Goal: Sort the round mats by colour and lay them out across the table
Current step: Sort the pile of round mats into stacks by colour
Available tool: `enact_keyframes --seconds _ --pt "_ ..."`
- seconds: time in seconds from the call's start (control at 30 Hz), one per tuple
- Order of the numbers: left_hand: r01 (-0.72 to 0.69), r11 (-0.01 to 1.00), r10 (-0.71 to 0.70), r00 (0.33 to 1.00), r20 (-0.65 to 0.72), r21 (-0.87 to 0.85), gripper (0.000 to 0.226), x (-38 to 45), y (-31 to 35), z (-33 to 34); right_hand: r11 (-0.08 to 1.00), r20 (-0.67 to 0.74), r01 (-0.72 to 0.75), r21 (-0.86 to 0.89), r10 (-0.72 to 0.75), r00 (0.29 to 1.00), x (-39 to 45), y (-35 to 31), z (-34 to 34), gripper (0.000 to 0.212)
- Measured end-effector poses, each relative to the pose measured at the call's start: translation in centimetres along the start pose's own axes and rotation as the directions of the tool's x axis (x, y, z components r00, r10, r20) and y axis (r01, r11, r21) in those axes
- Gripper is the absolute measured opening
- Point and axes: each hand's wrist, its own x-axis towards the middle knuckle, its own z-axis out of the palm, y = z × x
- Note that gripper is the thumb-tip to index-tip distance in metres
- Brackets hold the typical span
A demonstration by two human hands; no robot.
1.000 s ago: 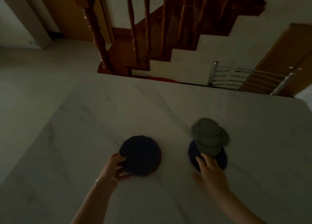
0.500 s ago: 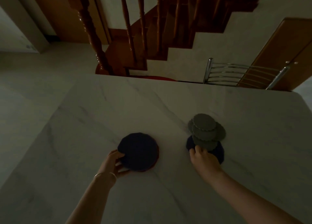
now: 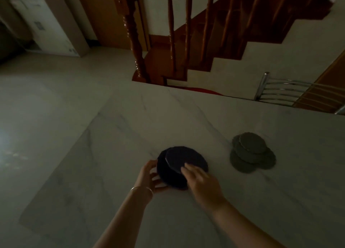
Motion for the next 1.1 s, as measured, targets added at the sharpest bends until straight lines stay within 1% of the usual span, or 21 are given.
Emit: enact_keyframes --seconds 0.03,0.1,0.23,0.3,0.37,0.4,0.43,0.5,0.53,0.6,0.63,0.7,0.73,0.77,0.8,0.83,0.87,0.9,0.97,1.0,1.1 --pt "0.000 1.000 0.000 1.000 0.001 0.002 0.028 -0.1 0.0 0.0 0.999 0.034 0.029 -0.018 -0.029 0.999 -0.4 -0.4 0.6 0.056" --pt "-0.007 1.000 0.007 1.000 0.011 0.017 0.027 -0.2 0.0 0.1 1.000 0.066 0.030 0.004 -0.030 0.997 -0.9 -0.9 1.5 0.060" --pt "-0.080 0.995 0.077 0.996 0.042 0.057 0.022 -0.4 -0.3 0.0 0.998 0.066 0.050 0.029 -0.052 0.996 -1.1 -1.1 2.1 0.063" --pt "-0.112 0.992 0.108 0.992 0.065 0.059 0.024 -0.4 -0.5 0.0 0.998 0.086 0.020 0.060 -0.025 0.996 -1.0 -1.3 2.0 0.063" --pt "-0.127 0.990 0.123 0.990 0.070 0.060 0.033 -0.5 -0.7 0.0 0.994 0.142 0.010 0.111 -0.026 0.990 -0.9 -1.4 1.9 0.057" --pt "-0.133 0.989 0.128 0.989 0.069 0.066 0.036 -0.5 -0.8 0.0 0.988 0.178 0.007 0.157 -0.035 0.983 -0.8 -1.4 1.8 0.051" --pt "-0.138 0.988 0.133 0.989 0.067 0.074 0.038 -0.5 -0.8 0.0 0.975 0.236 -0.021 0.222 -0.033 0.971 -0.7 -1.1 2.0 0.044" --pt "-0.148 0.986 0.142 0.987 0.069 0.082 0.040 -0.5 -1.0 -0.1 0.942 0.269 -0.083 0.324 -0.007 0.963 -1.0 -0.3 2.4 0.042" --pt "-0.154 0.985 0.148 0.986 0.076 0.079 0.039 -0.5 -1.0 -0.1 0.929 0.248 -0.124 0.349 0.036 0.968 -1.1 0.0 2.3 0.042" --pt "-0.166 0.983 0.159 0.982 0.099 0.074 0.039 -0.5 -1.0 -0.1 0.912 0.090 -0.181 0.367 0.159 0.983 -1.2 1.0 1.9 0.040" --pt "-0.173 0.982 0.163 0.980 0.116 0.075 0.040 -0.6 -0.9 0.1 0.882 0.046 -0.251 0.398 0.254 0.966 -1.2 1.6 1.7 0.040" --pt "-0.183 0.979 0.167 0.972 0.165 0.087 0.040 -0.9 -0.7 0.5 0.767 0.068 -0.433 0.473 0.458 0.886 -1.1 3.1 1.4 0.049" --pt "-0.185 0.978 0.164 0.967 0.195 0.096 0.040 -1.1 -0.7 0.9 0.649 0.128 -0.532 0.543 0.563 0.817 -1.2 4.0 1.2 0.056" --pt "-0.184 0.978 0.156 0.961 0.228 0.103 0.040 -1.4 -0.6 1.5 0.455 0.248 -0.626 0.633 0.647 0.721 -1.2 4.9 0.9 0.062" --pt "-0.180 0.978 0.147 0.954 0.262 0.106 0.039 -1.8 -0.6 2.3 0.213 0.391 -0.670 0.711 0.672 0.629 -1.3 5.7 0.3 0.066" --pt "-0.177 0.978 0.138 0.945 0.296 0.109 0.038 -2.2 -0.6 3.2 -0.017 0.517 -0.663 0.749 0.641 0.567 -1.7 6.4 -0.3 0.066" --pt "-0.180 0.977 0.133 0.934 0.330 0.116 0.038 -2.7 -0.5 4.2 -0.185 0.597 -0.629 0.755 0.591 0.543 -2.2 7.1 -0.9 0.065" --pt "-0.186 0.974 0.129 0.922 0.364 0.128 0.037 -3.1 -0.5 5.3 -0.265 0.619 -0.589 0.763 0.560 0.551 -2.9 7.8 -1.7 0.063" --pt "-0.201 0.964 0.112 0.898 0.425 0.172 0.034 -4.0 -0.4 7.6 -0.285 0.574 -0.514 0.809 0.570 0.588 -4.5 9.3 -3.4 0.057" --pt "-0.207 0.957 0.096 0.889 0.447 0.205 0.033 -4.5 -0.5 8.8 -0.282 0.551 -0.489 0.825 0.591 0.589 -5.3 10.0 -4.4 0.054" --pt "-0.211 0.934 0.049 0.874 0.483 0.287 0.028 -5.8 -1.7 12.5 -0.292 0.529 -0.466 0.835 0.658 0.536 -8.8 12.0 -7.4 0.052"
